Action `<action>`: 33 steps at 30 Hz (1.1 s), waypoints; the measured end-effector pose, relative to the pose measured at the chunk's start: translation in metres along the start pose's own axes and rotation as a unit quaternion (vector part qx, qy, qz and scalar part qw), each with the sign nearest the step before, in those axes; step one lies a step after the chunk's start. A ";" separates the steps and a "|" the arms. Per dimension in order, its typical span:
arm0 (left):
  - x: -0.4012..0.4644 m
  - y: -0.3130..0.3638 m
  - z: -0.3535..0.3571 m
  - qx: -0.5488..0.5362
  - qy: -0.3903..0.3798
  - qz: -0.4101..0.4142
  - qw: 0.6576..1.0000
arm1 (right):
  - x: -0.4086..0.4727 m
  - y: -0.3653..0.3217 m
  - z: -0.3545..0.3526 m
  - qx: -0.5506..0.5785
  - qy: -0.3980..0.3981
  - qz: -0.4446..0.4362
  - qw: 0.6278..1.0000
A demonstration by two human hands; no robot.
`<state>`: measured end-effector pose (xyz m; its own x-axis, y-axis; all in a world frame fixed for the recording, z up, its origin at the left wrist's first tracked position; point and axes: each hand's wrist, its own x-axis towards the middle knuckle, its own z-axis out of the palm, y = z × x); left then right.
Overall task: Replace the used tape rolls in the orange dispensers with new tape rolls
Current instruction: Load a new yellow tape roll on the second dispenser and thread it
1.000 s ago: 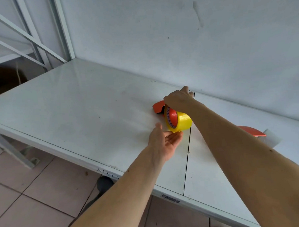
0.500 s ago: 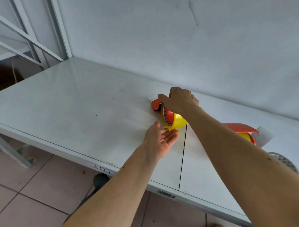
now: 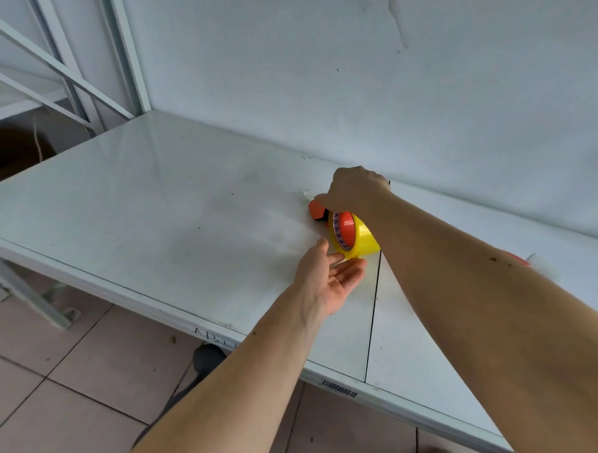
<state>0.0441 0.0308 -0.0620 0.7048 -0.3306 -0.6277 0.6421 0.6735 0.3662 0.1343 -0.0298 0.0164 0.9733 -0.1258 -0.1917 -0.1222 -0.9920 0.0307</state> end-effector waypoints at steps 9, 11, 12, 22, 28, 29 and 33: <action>-0.006 0.012 -0.001 0.371 0.074 0.144 0.915 | 0.009 0.006 -0.004 -0.077 -0.018 -0.034 0.996; -0.004 0.015 -0.009 0.548 0.128 0.264 0.783 | 0.012 0.008 -0.005 -0.081 -0.015 -0.046 0.996; -0.002 0.015 -0.014 0.633 0.148 0.305 0.696 | 0.013 0.009 -0.004 -0.083 -0.012 -0.050 0.995; 0.014 0.008 -0.030 0.876 0.131 0.171 0.431 | 0.012 0.020 -0.008 -0.082 -0.036 -0.056 0.994; 0.011 0.008 -0.031 0.876 0.133 0.174 0.430 | 0.000 0.030 -0.004 -0.081 -0.039 -0.057 0.994; 0.011 0.009 -0.032 0.876 0.133 0.175 0.429 | -0.002 0.031 -0.002 -0.081 -0.036 -0.058 0.994; 0.008 0.010 -0.034 0.880 0.130 0.182 0.419 | -0.010 0.035 0.001 -0.079 -0.029 -0.060 0.995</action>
<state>0.0460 0.0566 -0.0869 0.9429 -0.1794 -0.2806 -0.1030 -0.9583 0.2664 0.1204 -0.0629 0.0186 0.9657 -0.0112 -0.2595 0.0307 -0.9872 0.1568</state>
